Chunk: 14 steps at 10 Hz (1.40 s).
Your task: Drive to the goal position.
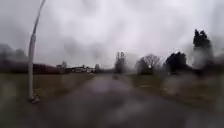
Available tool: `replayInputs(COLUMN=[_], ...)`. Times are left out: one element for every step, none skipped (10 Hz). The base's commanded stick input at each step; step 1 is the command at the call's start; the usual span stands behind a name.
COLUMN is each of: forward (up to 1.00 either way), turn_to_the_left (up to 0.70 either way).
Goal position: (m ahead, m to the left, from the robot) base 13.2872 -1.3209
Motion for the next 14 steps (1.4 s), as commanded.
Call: replayInputs(forward=[1.0, 1.0, 1.0, 1.0, 1.0, 1.0, 1.0, 1.0, 1.0, 1.0, 1.0, 1.0, 1.0, 1.0], turn_to_the_left=[0.4, 0.34, 0.19, 0.05, 0.0, 0.0, 0.0, 0.0, 0.0, 0.0, 0.0, 0.0, 0.0, 0.0])
